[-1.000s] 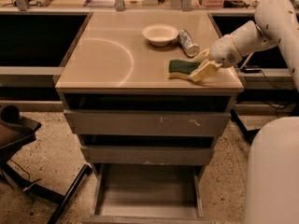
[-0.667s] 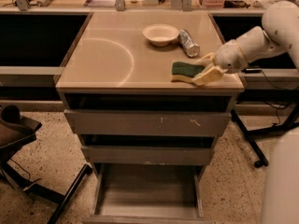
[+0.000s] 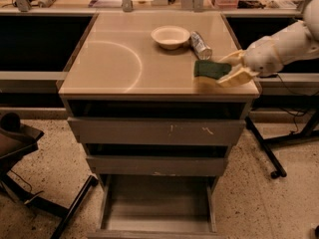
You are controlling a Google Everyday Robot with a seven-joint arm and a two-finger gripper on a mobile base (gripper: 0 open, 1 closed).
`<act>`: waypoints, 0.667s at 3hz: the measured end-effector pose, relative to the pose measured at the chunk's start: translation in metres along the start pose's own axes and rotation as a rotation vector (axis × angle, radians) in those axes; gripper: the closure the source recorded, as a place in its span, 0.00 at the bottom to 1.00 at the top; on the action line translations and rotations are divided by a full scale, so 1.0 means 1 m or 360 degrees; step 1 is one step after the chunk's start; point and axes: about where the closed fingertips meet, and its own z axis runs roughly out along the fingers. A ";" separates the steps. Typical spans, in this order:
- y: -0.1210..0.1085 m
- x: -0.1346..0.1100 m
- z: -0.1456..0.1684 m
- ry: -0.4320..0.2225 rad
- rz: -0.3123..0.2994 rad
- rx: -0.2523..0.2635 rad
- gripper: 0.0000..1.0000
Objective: Place sponge into bottom drawer
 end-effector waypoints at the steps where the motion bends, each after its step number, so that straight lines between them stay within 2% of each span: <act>1: 0.081 -0.061 -0.056 -0.0161 -0.0318 0.0031 1.00; 2: 0.122 -0.066 -0.069 -0.0190 -0.0427 0.0019 1.00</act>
Offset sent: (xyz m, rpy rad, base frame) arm -0.0767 0.0101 0.0647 0.0503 -0.1600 0.1089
